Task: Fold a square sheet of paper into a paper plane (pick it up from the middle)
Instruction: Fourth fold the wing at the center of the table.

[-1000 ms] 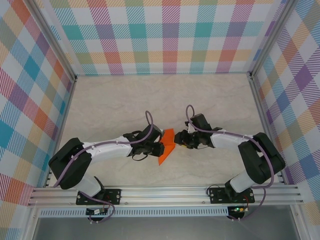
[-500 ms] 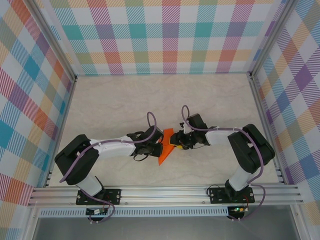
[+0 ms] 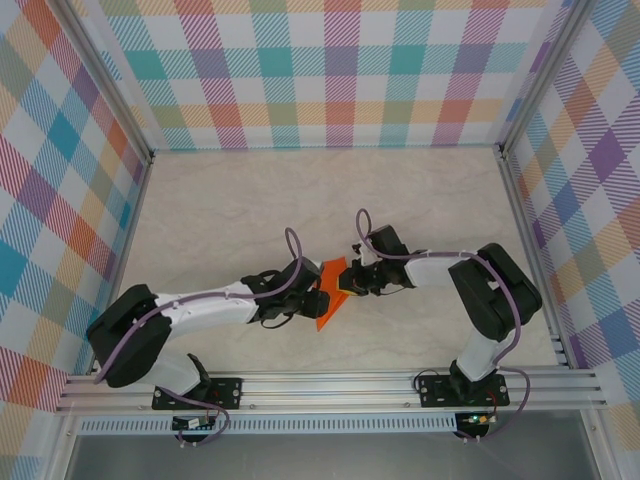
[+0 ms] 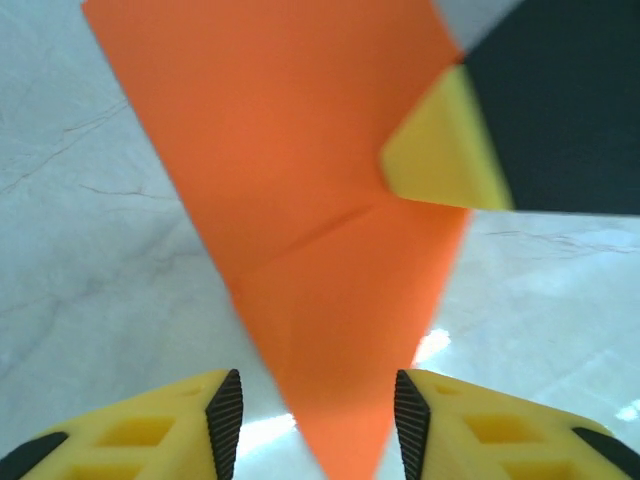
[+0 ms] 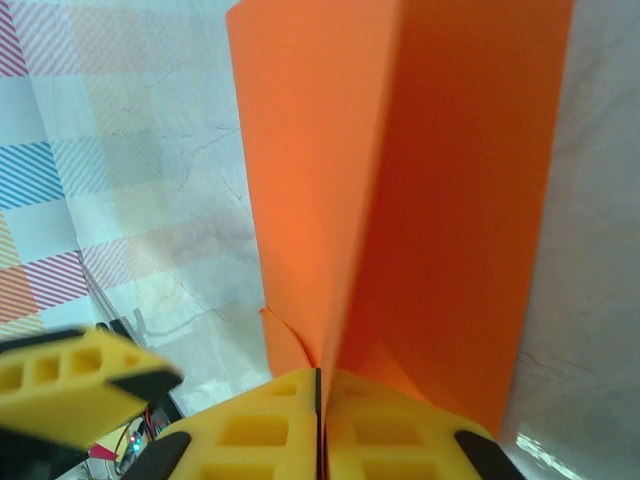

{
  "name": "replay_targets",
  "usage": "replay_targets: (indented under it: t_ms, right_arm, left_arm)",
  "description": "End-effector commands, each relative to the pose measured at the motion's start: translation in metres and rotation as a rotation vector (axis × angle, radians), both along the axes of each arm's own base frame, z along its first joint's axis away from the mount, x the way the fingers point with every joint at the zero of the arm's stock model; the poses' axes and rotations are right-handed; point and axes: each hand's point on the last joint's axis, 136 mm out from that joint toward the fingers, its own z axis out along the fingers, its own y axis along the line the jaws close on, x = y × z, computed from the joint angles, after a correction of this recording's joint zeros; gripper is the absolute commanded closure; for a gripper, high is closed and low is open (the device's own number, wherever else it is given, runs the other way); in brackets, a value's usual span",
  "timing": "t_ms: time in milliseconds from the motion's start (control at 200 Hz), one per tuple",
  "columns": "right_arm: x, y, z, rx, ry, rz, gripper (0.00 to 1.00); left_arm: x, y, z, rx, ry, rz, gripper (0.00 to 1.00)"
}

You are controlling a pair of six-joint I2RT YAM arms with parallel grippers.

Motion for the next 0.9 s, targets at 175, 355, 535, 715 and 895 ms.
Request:
replay_targets:
  t_ms: [175, 355, 535, 715, 895]
  right_arm:
    - [0.004, 0.012, 0.009, 0.016, -0.003, -0.002, 0.96]
    - [0.004, 0.012, 0.013, 0.006, -0.007, -0.008, 0.96]
    - [0.001, 0.011, 0.015, 0.002, -0.012, -0.012, 0.94]
    - [0.002, 0.011, 0.020, 0.007, -0.017, -0.013, 0.93]
    - [0.003, 0.010, 0.021, 0.000, -0.021, -0.014, 0.91]
  left_arm:
    - [-0.020, -0.002, 0.006, 0.086, -0.116, 0.042, 0.45]
    - [-0.021, -0.009, -0.008, 0.196, -0.149, 0.049, 0.44]
    - [-0.014, -0.013, -0.019, 0.269, -0.184, 0.104, 0.50]
    - [-0.013, -0.014, -0.028, 0.322, -0.211, 0.134, 0.58]
    - [-0.012, -0.009, -0.029, 0.384, -0.244, 0.169, 0.66]
